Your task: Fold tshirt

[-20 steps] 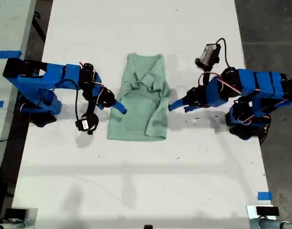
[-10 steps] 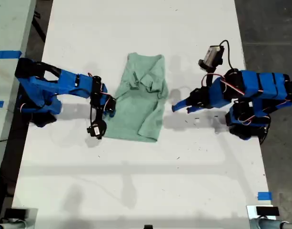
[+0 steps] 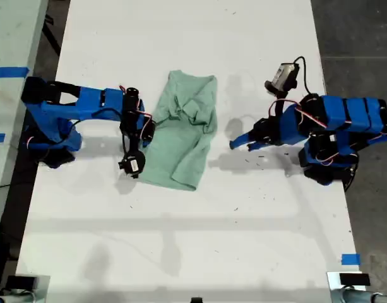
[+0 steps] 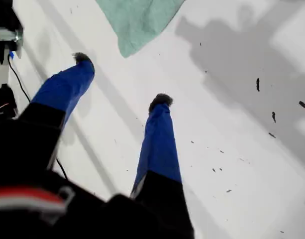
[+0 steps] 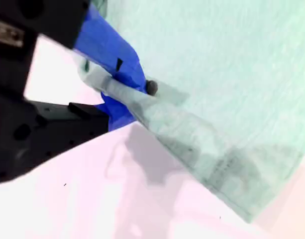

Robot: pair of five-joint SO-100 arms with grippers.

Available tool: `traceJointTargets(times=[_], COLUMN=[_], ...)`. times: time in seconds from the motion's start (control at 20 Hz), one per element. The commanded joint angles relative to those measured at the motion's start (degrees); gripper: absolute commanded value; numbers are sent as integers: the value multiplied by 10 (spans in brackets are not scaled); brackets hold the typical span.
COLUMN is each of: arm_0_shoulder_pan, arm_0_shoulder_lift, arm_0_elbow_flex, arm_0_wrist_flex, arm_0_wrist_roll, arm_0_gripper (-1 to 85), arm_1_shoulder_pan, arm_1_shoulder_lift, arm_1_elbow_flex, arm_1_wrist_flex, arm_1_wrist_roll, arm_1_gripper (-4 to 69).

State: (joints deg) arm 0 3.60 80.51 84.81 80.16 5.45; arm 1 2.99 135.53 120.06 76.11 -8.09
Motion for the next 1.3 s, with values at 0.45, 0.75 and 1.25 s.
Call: traceJointTargets(times=[0.45, 0.75, 1.25], arm_0_shoulder_pan=[6, 2, 56], arm_0_shoulder_lift=[-361, -250, 216], arm_0_elbow_flex=[-425, -417, 62], arm_0_wrist_flex=[-37, 144, 144], arm_0_wrist_roll=[60, 44, -40], arm_0_gripper=[295, 292, 308], arm_1_shoulder_pan=[-20, -25, -72], arm_1_shoulder_lift=[19, 37, 243], arm_1_elbow_flex=[9, 25, 118], arm_1_wrist_flex=[-32, -29, 90], arm_1_wrist_roll=[13, 18, 56], arm_1_gripper=[227, 227, 240])
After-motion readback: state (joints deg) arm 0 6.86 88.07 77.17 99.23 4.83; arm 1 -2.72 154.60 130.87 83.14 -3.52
